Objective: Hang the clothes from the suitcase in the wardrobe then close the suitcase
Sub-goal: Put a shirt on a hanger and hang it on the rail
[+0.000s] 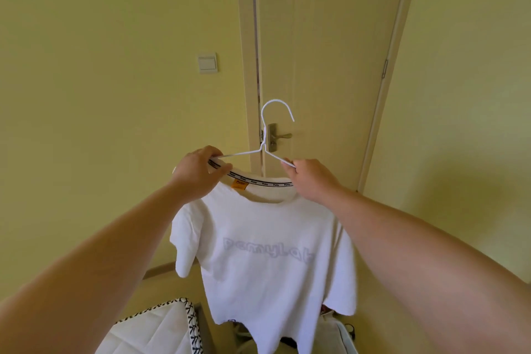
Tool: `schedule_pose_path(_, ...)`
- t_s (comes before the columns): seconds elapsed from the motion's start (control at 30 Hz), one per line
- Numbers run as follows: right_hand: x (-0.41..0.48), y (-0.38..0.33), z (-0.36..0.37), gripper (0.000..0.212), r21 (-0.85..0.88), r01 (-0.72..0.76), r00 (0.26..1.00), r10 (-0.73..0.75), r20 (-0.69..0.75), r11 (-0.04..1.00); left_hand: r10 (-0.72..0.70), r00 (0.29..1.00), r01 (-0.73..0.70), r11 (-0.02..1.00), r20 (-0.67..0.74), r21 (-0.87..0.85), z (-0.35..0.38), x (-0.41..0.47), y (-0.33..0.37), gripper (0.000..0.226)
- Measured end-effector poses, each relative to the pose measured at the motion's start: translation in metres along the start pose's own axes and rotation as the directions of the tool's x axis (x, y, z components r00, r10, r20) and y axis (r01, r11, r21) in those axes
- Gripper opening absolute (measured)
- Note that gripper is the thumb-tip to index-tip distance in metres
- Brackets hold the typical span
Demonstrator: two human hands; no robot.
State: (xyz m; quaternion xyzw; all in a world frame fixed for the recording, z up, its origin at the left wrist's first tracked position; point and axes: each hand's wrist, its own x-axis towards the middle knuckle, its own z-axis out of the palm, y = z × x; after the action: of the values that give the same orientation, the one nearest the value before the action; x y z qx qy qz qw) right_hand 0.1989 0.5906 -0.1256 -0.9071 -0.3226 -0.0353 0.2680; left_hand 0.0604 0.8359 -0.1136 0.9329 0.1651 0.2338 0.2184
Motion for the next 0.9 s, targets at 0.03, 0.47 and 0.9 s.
schedule_pose_path(0.03, -0.001, 0.001, 0.0, 0.052, -0.045, -0.008, 1.0, 0.007, -0.024, 0.999, 0.02, 1.0, -0.02, 1.0, -0.006, -0.013, 0.0, -0.002, -0.004, 0.033)
schedule_pose_path(0.47, -0.002, 0.029, -0.007, 0.041, -0.097, -0.068, 0.975, 0.045, -0.217, 0.993, -0.29, 0.955, 0.289, 0.957, -0.059, -0.025, -0.005, -0.002, -0.065, 0.046)
schedule_pose_path(0.9, 0.001, 0.023, -0.003, 0.066, -0.055, -0.128, 0.984, 0.12, -0.13, 0.99, -0.08, 0.992, 0.084, 0.996, -0.102, 0.035, 0.001, 0.003, -0.019, 0.047)
